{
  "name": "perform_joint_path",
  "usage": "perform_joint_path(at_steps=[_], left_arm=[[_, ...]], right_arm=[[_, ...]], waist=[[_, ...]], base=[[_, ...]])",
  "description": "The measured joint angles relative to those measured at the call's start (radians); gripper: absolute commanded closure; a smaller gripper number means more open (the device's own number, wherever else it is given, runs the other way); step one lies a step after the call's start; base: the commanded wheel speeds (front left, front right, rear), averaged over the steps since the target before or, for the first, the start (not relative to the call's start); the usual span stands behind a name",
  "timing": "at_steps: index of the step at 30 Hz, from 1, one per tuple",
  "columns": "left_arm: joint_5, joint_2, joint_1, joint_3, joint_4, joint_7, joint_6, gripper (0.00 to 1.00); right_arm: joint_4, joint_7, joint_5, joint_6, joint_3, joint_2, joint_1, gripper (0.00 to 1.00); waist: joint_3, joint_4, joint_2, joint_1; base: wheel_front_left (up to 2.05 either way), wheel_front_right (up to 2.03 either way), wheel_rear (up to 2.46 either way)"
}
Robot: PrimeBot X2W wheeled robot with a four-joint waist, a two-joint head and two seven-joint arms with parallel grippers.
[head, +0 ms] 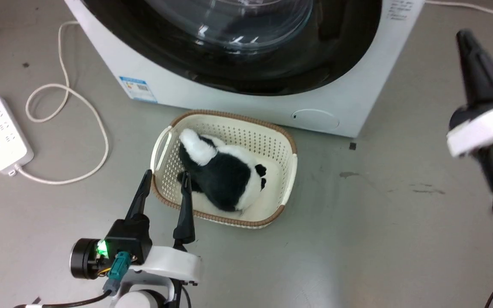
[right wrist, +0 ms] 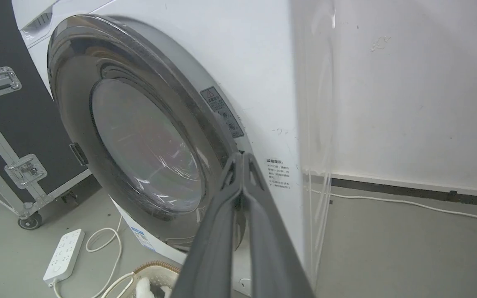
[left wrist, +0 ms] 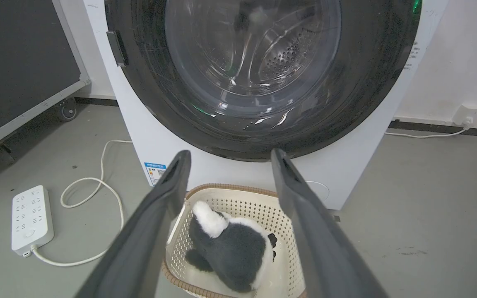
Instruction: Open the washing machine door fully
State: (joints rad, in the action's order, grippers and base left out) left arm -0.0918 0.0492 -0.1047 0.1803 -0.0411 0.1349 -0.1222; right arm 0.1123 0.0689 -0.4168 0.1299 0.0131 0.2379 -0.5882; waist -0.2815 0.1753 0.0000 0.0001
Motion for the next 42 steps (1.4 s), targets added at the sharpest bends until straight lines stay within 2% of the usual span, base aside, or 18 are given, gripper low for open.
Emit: perform_joint_path(at_steps=[12, 34, 42], left_arm=[[-0.020, 0.000, -0.024, 0.040, -0.013, 0.027, -0.031, 0.00], [-0.044, 0.000, -0.076, 0.127, -0.026, 0.070, -0.085, 0.00], [-0.052, 0.000, -0.096, 0.147, -0.029, 0.088, -0.104, 0.00]], right_arm=[[0.203, 0.203, -0.255, 0.000, -0.093, -0.023, -0.231, 1.00], [0.663, 0.519, -0.440, 0.000, -0.295, -0.013, -0.677, 1.00], [0.716, 0.624, -0.477, 0.000, -0.317, 0.001, -0.737, 1.00]], waist=[[-0.069, 0.054, 0.0000, 0.0000], [-0.187, 0.145, 0.0000, 0.0000], [-0.219, 0.168, 0.0000, -0.0001]], base=[[0.00, 0.00, 0.00], [0.00, 0.00, 0.00], [0.00, 0.00, 0.00]])
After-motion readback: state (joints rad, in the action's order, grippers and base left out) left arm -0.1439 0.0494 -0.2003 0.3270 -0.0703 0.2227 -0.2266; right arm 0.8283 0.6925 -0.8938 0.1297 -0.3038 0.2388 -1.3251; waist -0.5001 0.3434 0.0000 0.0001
